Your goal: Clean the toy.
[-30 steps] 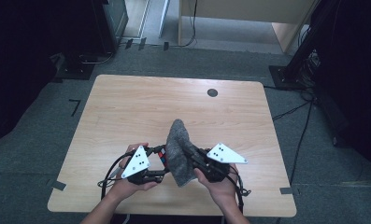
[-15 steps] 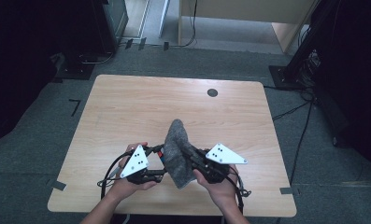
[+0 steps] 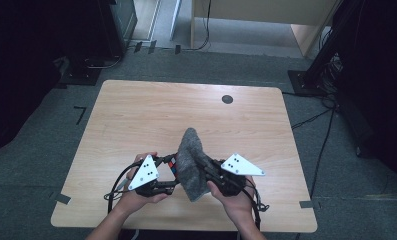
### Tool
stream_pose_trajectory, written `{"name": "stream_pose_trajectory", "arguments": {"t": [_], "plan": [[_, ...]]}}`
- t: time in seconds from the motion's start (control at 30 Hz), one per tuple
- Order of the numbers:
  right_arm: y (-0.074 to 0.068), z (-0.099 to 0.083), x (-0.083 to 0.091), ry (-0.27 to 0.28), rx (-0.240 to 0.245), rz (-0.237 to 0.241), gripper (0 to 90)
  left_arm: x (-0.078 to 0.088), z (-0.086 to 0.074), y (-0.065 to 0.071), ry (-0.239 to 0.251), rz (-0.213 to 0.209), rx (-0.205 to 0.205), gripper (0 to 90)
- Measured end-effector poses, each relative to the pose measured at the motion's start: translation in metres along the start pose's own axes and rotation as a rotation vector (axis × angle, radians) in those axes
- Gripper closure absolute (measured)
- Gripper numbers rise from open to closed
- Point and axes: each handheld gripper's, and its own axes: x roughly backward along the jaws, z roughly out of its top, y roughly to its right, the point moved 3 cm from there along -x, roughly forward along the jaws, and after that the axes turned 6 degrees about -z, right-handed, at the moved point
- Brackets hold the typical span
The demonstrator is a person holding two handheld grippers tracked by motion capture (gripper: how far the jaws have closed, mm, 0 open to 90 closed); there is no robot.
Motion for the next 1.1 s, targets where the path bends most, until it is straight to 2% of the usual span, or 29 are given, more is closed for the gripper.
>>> {"name": "stream_pose_trajectory", "arguments": {"t": [0.07, 0.1, 0.17, 0.2, 0.3, 0.37, 0.43, 0.5, 0.57, 0.6, 0.67, 0.77, 0.83, 0.9, 0.93, 0.97, 1.03, 1.1], "plan": [[0.015, -0.007, -0.003, -0.046, -0.017, -0.083, 77.3, 0.001, 0.0, -0.002, 0.015, -0.004, 0.016, 34.6], [0.021, -0.009, -0.003, -0.058, -0.041, -0.098, 77.3, 0.002, 0.0, -0.003, 0.015, -0.003, 0.02, 34.5], [0.026, -0.008, 0.0, -0.041, -0.088, -0.085, 77.3, 0.002, -0.001, -0.004, 0.013, 0.003, 0.018, 34.6], [0.024, -0.005, 0.002, -0.021, -0.081, -0.075, 77.2, 0.001, -0.001, -0.004, 0.008, 0.003, 0.017, 34.6], [0.003, 0.006, 0.008, 0.035, -0.025, 0.0, 77.1, -0.001, -0.003, -0.003, -0.001, 0.0, 0.016, 34.6], [-0.01, 0.009, 0.008, 0.046, 0.018, 0.051, 77.0, -0.002, -0.002, -0.002, -0.001, -0.004, 0.01, 34.6], [-0.013, 0.005, 0.003, 0.023, 0.042, 0.044, 76.9, -0.001, 0.0, 0.001, -0.003, -0.001, 0.004, 34.6], [-0.005, 0.0, 0.001, 0.018, 0.006, 0.038, 76.9, -0.001, 0.0, 0.001, -0.007, 0.007, -0.005, 34.5], [0.009, -0.005, -0.002, -0.011, -0.014, -0.016, 77.1, 0.001, 0.0, -0.001, 0.011, -0.002, 0.011, 34.5], [0.02, -0.009, -0.003, -0.035, -0.046, -0.061, 77.1, 0.001, 0.001, -0.001, 0.017, -0.003, 0.015, 34.5], [0.027, -0.011, -0.002, -0.037, -0.066, -0.082, 77.1, 0.001, 0.0, -0.003, 0.018, 0.001, 0.017, 34.6], [0.02, -0.002, 0.005, 0.012, -0.07, -0.047, 77.1, 0.0, -0.002, -0.004, 0.005, 0.004, 0.018, 34.6], [0.002, 0.008, 0.01, 0.063, -0.025, 0.019, 77.0, -0.001, -0.003, -0.002, 0.003, 0.002, 0.016, 34.6], [-0.012, 0.012, 0.011, 0.07, 0.026, 0.058, 77.0, -0.002, -0.001, 0.0, 0.009, -0.009, 0.01, 34.6], [-0.015, 0.011, 0.009, 0.06, 0.049, 0.054, 77.0, -0.001, 0.0, 0.001, 0.014, -0.015, 0.009, 34.5], [-0.016, 0.009, 0.008, 0.045, 0.053, 0.045, 77.0, 0.0, 0.001, 0.002, 0.017, -0.024, 0.009, 34.6], [-0.005, 0.002, 0.002, 0.032, 0.008, 0.031, 76.9, 0.0, 0.001, 0.002, 0.013, -0.022, 0.009, 34.6], [0.01, -0.005, -0.002, -0.018, 0.005, -0.056, 77.0, 0.002, 0.001, 0.0, 0.027, -0.033, 0.03, 34.6]]}}
